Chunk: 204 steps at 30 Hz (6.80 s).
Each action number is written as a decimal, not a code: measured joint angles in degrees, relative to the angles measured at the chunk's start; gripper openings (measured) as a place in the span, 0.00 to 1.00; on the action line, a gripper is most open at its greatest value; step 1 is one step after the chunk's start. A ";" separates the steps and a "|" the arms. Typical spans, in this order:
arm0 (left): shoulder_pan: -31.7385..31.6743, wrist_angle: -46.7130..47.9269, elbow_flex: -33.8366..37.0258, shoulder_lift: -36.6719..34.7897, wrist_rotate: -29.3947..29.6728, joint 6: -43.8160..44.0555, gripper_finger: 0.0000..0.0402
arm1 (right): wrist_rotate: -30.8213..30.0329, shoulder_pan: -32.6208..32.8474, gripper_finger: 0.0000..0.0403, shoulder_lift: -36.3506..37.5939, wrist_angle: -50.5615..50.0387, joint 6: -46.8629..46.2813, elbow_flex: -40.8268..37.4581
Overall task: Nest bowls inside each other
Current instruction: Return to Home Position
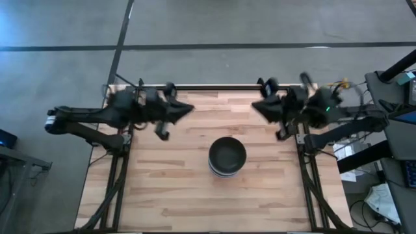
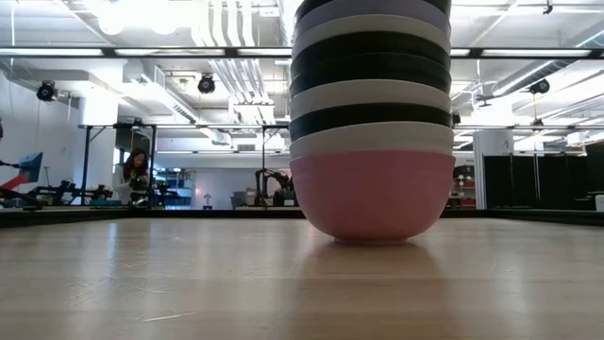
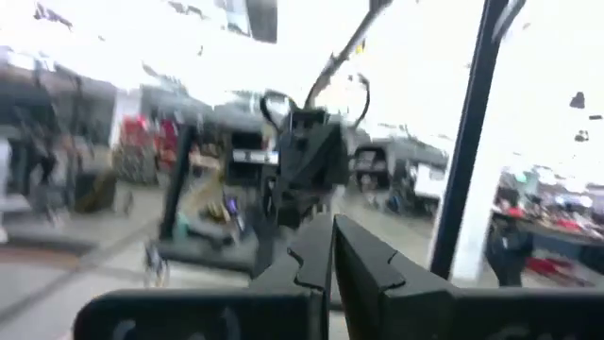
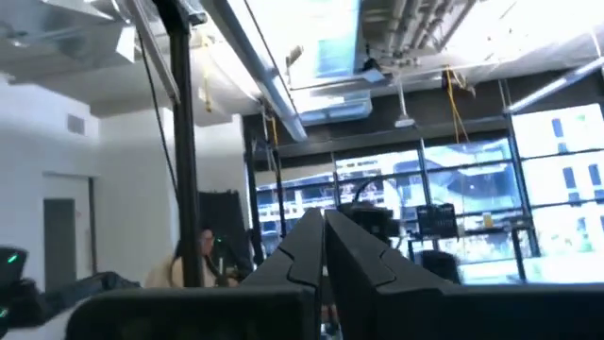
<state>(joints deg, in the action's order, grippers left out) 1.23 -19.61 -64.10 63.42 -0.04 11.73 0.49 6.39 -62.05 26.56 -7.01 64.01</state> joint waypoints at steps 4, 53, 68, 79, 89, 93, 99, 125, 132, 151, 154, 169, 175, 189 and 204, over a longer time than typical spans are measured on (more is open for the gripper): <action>-3.24 1.97 0.42 -6.18 -0.96 -3.35 0.00 | 4.76 -8.23 0.02 3.58 -10.39 0.41 5.13; -9.48 19.20 43.20 -61.75 10.03 15.82 0.00 | -16.52 -5.57 0.02 62.12 2.35 -19.14 -50.95; -9.44 22.34 47.28 -61.34 9.04 19.03 0.00 | -16.22 -5.59 0.02 61.25 -4.06 -25.25 -53.89; -9.42 2.15 63.46 -61.79 2.08 28.97 0.00 | -9.70 -5.53 0.02 62.08 6.41 -32.32 -63.43; -9.40 10.42 63.65 -60.79 -3.01 28.61 0.00 | -4.57 -5.50 0.02 61.93 -4.83 -31.56 -63.49; -9.40 15.57 63.65 -60.52 -13.24 28.88 0.00 | -4.57 -5.50 0.02 61.90 -11.39 -33.29 -63.49; -9.38 15.38 63.70 -60.59 -26.98 31.08 0.00 | -4.54 -5.50 0.02 61.92 -22.37 -33.25 -63.49; -9.40 14.24 63.82 -60.08 -23.73 -13.66 0.00 | -4.57 -5.53 0.02 57.82 -26.77 -26.84 -63.01; -9.40 14.13 63.84 -60.13 -23.73 -13.65 0.00 | -4.57 -5.53 0.02 57.82 -26.77 -26.84 -63.01; -9.40 14.10 63.84 -60.10 -23.73 -13.66 0.00 | -4.57 -5.53 0.02 57.82 -26.75 -26.84 -63.01; -9.40 14.11 63.84 -60.08 -23.73 -13.67 0.00 | -4.57 -5.53 0.02 57.82 -26.74 -26.84 -63.01; -9.40 14.10 63.84 -60.10 -23.73 -13.66 0.00 | -4.57 -5.53 0.02 57.82 -26.72 -26.84 -63.01; -9.40 14.09 63.84 -60.10 -23.73 -13.67 0.00 | -4.57 -5.53 0.02 57.82 -26.72 -26.85 -63.01; -9.40 14.09 63.84 -60.13 -23.73 -13.65 0.00 | -4.57 -5.53 0.02 57.82 -26.72 -26.84 -63.01; -9.40 14.09 63.84 -60.10 -23.73 -13.66 0.00 | -4.57 -5.53 0.02 57.82 -26.72 -26.86 -63.01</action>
<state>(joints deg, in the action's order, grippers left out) -8.16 -5.52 -0.25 3.32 -23.77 -1.93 -4.08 0.86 -4.23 -0.16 -33.87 0.99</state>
